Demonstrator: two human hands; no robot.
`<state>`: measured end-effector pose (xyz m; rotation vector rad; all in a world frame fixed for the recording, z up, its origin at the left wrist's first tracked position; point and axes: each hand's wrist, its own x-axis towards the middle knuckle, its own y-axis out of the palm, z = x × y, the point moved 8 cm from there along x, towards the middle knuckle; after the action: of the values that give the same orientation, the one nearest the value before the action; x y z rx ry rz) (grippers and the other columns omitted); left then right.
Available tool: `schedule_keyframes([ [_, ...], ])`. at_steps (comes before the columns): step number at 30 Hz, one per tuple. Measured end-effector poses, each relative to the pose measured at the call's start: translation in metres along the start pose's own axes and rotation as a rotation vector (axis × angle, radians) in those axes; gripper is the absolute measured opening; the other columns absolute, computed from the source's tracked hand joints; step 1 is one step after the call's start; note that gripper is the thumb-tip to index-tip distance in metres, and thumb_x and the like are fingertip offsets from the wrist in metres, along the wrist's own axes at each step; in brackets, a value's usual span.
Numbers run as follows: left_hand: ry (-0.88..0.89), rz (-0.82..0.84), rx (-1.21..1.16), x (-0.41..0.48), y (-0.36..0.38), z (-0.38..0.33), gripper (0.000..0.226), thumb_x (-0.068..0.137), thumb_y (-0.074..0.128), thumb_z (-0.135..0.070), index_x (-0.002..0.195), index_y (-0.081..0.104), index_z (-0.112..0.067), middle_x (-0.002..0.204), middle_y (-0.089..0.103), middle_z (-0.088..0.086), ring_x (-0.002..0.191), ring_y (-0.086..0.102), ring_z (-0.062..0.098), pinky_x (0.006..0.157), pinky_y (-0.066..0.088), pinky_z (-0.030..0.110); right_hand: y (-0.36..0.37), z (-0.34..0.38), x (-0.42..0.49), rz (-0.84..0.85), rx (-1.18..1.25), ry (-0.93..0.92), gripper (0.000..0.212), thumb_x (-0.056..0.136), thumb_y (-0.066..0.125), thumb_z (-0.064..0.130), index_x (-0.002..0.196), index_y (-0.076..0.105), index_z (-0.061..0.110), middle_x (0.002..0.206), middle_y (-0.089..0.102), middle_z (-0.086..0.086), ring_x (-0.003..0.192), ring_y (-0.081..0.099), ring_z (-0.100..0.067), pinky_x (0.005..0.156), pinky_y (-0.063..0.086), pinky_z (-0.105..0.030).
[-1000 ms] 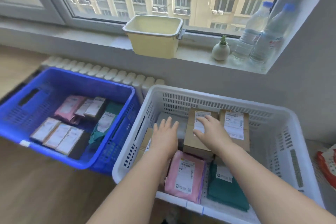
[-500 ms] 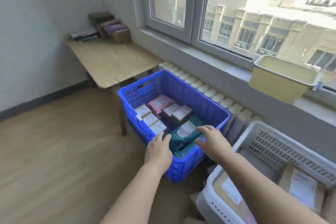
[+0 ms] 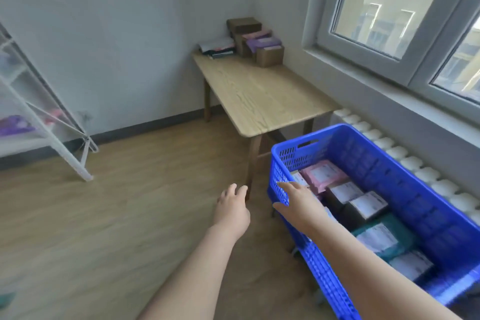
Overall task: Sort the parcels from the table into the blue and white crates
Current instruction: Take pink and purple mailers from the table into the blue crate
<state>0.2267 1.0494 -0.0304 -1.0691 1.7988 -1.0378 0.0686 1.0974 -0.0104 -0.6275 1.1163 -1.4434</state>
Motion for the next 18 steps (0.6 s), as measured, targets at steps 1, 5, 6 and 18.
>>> schedule_keyframes([
  [1,-0.013,-0.005,-0.003,0.019,-0.008,0.015,0.059,0.097,0.045,-0.015,0.153,0.03,-0.025,0.162,0.022,0.005,0.145,0.027,0.026,0.113,0.029,0.034,0.004,0.015,0.024,0.007,0.003,-0.024,0.063,0.096,0.056,0.034,0.153,0.031,0.024,0.155,0.035,0.001,0.142,0.034,-0.021,0.108,0.036,-0.033],
  [5,-0.038,-0.016,-0.003,0.081,-0.031,0.041,0.058,0.098,0.047,-0.018,0.153,0.029,-0.024,0.161,0.024,0.006,0.144,0.029,0.027,0.113,0.03,0.035,0.005,0.045,0.098,0.033,0.02,-0.06,0.069,0.095,0.057,0.033,0.155,0.026,0.022,0.156,0.033,-0.002,0.142,0.034,-0.023,0.112,0.033,-0.034],
  [6,-0.032,-0.026,0.0,0.097,-0.038,0.044,0.058,0.098,0.047,-0.018,0.153,0.029,-0.023,0.16,0.025,0.006,0.143,0.03,0.027,0.113,0.03,0.035,0.001,0.05,0.114,0.029,0.024,-0.062,0.069,0.095,0.058,0.033,0.155,0.026,0.021,0.156,0.034,-0.003,0.141,0.035,-0.024,0.112,0.034,-0.034],
  [18,-0.107,-0.101,0.005,0.335,-0.153,0.092,0.06,0.101,0.046,-0.014,0.156,0.024,-0.021,0.165,0.012,0.008,0.149,0.019,0.028,0.119,0.023,0.037,-0.053,0.143,0.382,0.015,0.066,-0.132,0.075,0.098,0.056,0.035,0.158,0.012,0.024,0.155,0.035,-0.006,0.138,0.041,-0.027,0.106,0.04,-0.038],
])
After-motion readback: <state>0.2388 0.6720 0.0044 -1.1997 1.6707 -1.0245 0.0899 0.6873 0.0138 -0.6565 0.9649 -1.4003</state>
